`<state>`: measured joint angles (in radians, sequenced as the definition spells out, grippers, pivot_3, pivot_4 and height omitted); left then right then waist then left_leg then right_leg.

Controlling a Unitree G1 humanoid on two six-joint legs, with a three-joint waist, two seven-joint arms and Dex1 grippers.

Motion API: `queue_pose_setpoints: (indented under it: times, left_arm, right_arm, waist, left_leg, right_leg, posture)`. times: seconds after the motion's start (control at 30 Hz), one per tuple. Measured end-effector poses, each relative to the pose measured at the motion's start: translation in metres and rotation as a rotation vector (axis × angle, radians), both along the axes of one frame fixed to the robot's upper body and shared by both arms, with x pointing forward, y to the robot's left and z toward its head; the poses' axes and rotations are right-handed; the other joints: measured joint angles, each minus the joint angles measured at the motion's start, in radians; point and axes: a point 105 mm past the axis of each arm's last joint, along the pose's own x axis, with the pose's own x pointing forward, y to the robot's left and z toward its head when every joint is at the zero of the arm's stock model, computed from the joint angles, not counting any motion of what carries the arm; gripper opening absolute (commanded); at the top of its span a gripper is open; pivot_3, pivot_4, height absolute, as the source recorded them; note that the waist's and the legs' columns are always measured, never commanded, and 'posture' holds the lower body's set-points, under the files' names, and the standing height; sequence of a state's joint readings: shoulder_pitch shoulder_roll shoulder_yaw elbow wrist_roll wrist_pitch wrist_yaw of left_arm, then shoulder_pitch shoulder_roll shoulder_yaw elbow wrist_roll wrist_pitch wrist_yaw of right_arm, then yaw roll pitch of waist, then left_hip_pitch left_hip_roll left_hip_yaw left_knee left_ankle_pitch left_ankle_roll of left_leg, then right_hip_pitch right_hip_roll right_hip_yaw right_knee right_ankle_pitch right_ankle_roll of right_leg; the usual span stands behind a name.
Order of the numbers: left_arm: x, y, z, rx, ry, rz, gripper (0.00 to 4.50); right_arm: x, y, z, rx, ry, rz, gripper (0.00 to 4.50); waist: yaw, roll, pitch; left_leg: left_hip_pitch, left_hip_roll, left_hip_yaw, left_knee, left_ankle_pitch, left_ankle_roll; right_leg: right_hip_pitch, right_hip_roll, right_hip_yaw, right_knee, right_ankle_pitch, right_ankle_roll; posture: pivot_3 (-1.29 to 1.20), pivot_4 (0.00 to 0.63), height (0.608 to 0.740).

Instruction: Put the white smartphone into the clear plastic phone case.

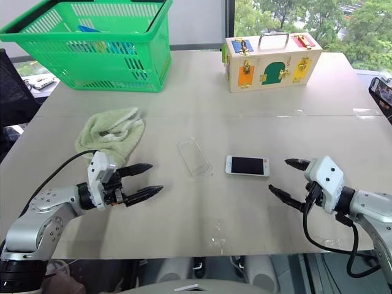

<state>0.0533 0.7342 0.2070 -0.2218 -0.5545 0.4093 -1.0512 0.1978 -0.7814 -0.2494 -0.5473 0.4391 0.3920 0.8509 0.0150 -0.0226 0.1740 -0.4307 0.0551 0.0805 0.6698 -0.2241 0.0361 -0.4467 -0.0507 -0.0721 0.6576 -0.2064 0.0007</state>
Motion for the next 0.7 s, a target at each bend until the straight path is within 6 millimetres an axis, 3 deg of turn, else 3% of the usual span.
queue_pose_setpoints:
  times: [0.07,0.23,0.5,0.7]
  left_arm:
    - [0.001,-0.001,0.001,0.0,-0.004,-0.002,4.49]
    - [0.016,-0.012,0.03,-0.02,-0.108,-0.05,4.49]
    - [0.019,-0.035,0.033,0.063,-0.155,-0.291,4.49]
    - [0.047,-0.049,0.025,0.218,-0.186,-0.534,4.49]
  right_arm:
    - [0.0,0.0,0.0,0.0,-0.001,-0.012,4.45]
    - [0.01,0.012,0.007,0.023,-0.005,-0.012,4.45]
    - [0.022,0.026,0.012,0.031,-0.002,0.059,4.45]
    - [-0.006,0.047,0.017,0.06,0.008,0.222,4.45]
  waist:
    - [0.0,0.0,0.0]
    - [0.001,0.0,0.0]
    - [0.008,0.0,0.0]
    - [0.023,0.0,0.0]
  left_leg:
    - [0.0,0.0,0.0,0.0,0.0,0.0]
    - [0.001,0.0,0.0,0.0,0.0,0.0]
    - [-0.001,-0.001,-0.001,0.0,0.0,0.0]
    - [-0.001,-0.002,0.0,0.0,0.0,0.0]
  right_leg:
    - [0.0,0.0,0.0,0.0,0.0,0.0]
    - [0.001,0.0,0.0,0.001,0.0,0.0]
    - [0.0,0.005,-0.001,0.0,0.0,0.0]
    - [0.0,0.005,-0.003,-0.001,0.0,0.0]
  posture:
    - [0.0,0.15,0.74]
    - [0.0,0.15,0.74]
    - [0.0,0.15,0.74]
    - [0.0,0.15,0.74]
